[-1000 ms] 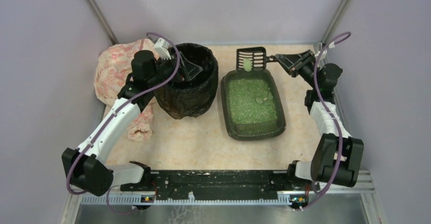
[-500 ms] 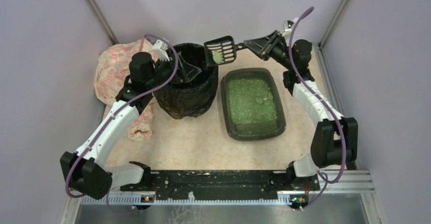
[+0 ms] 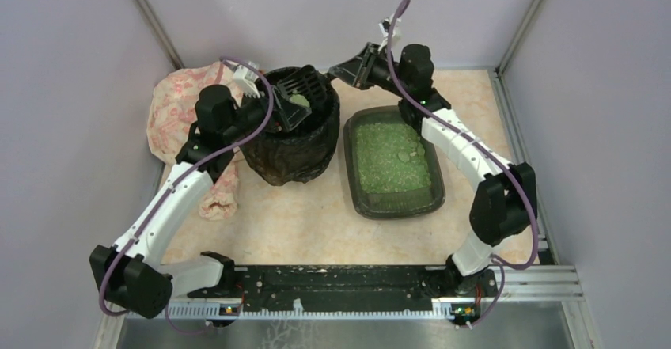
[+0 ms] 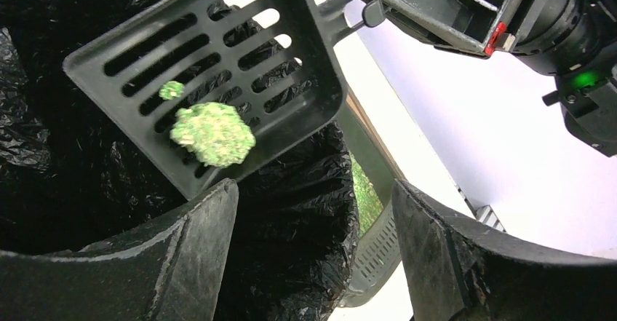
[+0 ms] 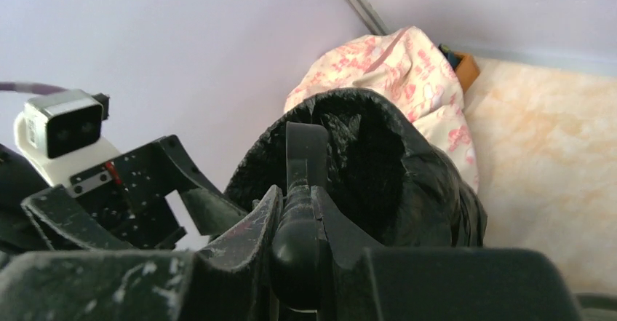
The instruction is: Clean the litter box
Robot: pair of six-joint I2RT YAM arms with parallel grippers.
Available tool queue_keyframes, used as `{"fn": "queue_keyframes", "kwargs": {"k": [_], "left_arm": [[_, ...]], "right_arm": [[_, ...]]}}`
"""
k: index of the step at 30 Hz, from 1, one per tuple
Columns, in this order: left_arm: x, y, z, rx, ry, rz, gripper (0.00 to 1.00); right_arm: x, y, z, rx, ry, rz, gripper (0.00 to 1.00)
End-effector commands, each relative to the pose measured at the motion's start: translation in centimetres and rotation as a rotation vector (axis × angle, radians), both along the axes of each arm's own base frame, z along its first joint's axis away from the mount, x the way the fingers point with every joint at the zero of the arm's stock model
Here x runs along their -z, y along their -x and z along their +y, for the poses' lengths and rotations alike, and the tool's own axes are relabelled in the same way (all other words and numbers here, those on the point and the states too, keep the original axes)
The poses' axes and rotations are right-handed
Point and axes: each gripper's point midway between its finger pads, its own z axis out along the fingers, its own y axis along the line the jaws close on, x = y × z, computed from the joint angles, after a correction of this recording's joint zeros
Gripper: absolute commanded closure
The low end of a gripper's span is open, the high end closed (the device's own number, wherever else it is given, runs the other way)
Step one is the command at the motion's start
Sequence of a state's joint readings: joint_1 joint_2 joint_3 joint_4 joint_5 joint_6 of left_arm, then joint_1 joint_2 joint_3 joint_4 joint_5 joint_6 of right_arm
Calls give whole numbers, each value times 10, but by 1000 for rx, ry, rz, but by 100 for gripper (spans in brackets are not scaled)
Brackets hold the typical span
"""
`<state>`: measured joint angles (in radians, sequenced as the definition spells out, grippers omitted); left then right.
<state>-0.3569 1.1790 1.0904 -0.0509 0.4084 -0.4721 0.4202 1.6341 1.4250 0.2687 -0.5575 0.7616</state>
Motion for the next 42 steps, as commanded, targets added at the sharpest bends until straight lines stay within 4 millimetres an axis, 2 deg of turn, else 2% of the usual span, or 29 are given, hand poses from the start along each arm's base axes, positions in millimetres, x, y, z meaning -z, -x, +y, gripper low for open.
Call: {"fn": "queue_keyframes", "kwargs": {"k": [1, 6, 13, 21, 26, 29, 32, 34, 36, 38, 40, 42], "left_arm": [[-19, 1, 7, -13, 3, -81, 17], [-19, 2, 8, -11, 2, -86, 17], [-19, 3, 9, -11, 4, -91, 18], [-21, 3, 7, 3, 16, -108, 18], [-22, 3, 7, 7, 20, -110, 18], [-21, 3, 6, 9, 22, -105, 18], [-19, 3, 5, 17, 24, -101, 18], [-19, 4, 4, 22, 27, -98, 18], [-19, 4, 4, 24, 30, -98, 18], [-20, 4, 3, 26, 30, -99, 18], [-19, 4, 3, 27, 30, -95, 18], [-19, 4, 3, 26, 29, -96, 18]], "right_arm": [[-44, 3, 11, 70, 110, -308, 100], [-62, 24, 26, 79, 175, -522, 100], [-83, 49, 46, 81, 242, -683, 100], [-123, 66, 34, 124, 164, -722, 100], [-140, 71, 19, 111, 64, -681, 100], [-155, 73, -8, 132, -55, -635, 100], [-165, 67, -63, 225, -166, -598, 100], [-163, 63, -102, 326, -195, -568, 100], [-149, 55, -141, 451, -170, -518, 100], [-128, 48, -175, 576, -94, -466, 100], [-99, 45, -200, 687, 13, -407, 100], [-72, 48, -216, 748, 101, -354, 100]]}}
